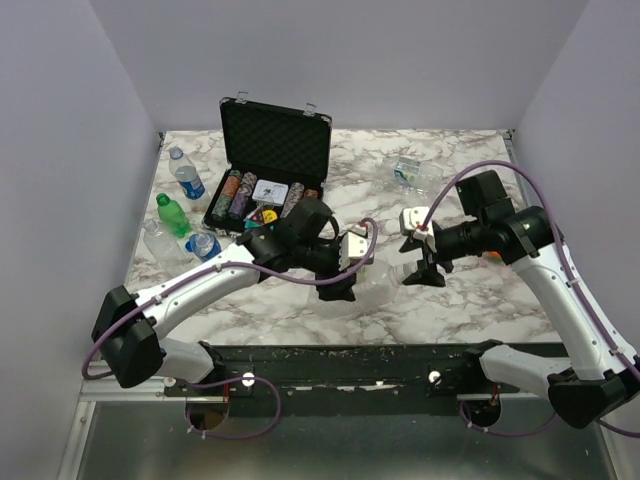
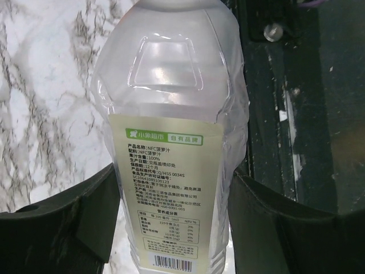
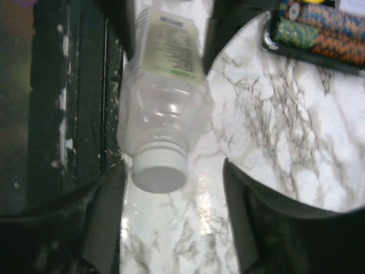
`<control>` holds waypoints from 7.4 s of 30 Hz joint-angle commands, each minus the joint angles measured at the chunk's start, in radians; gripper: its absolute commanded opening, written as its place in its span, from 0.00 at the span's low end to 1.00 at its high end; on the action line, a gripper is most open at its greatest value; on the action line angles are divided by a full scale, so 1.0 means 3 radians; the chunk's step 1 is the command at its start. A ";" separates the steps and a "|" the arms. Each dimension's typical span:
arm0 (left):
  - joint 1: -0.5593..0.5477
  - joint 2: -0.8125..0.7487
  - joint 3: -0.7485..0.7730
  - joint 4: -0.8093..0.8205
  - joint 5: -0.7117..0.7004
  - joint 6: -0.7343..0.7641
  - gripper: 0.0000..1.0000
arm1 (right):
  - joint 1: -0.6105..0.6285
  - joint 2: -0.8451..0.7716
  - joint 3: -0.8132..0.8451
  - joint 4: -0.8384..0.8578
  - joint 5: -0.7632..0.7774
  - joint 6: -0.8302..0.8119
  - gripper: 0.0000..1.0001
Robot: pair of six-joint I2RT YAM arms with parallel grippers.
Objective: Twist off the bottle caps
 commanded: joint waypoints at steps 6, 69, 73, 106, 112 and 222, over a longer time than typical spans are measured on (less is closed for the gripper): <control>-0.0351 -0.0508 -0.0418 0.0269 -0.1628 -0.0149 0.00 | -0.0334 0.0092 0.0490 0.0275 -0.0328 0.1206 0.97; 0.0139 -0.0115 -0.0040 -0.0066 0.1023 -0.0126 0.00 | -0.0192 0.0291 0.0066 -0.0534 -0.1080 -0.0895 0.12; 0.0175 0.0100 0.0165 -0.0472 0.0933 0.0100 0.00 | -0.0192 0.0317 0.0122 -0.0508 -0.1003 -0.0758 0.14; -0.1118 -0.0948 -0.1072 0.1205 -0.3408 -0.0733 0.00 | -0.0580 -0.0302 -0.0420 0.1328 -0.0486 0.2884 1.00; -0.1251 -0.0902 -0.1078 0.1389 -0.3751 -0.0702 0.00 | -0.0672 -0.0246 -0.0532 0.1399 -0.0615 0.2919 1.00; -0.0704 -0.0426 -0.0525 0.0965 -0.2248 -0.0820 0.00 | -0.0682 0.0562 -0.0190 0.0944 -0.0579 0.2679 0.70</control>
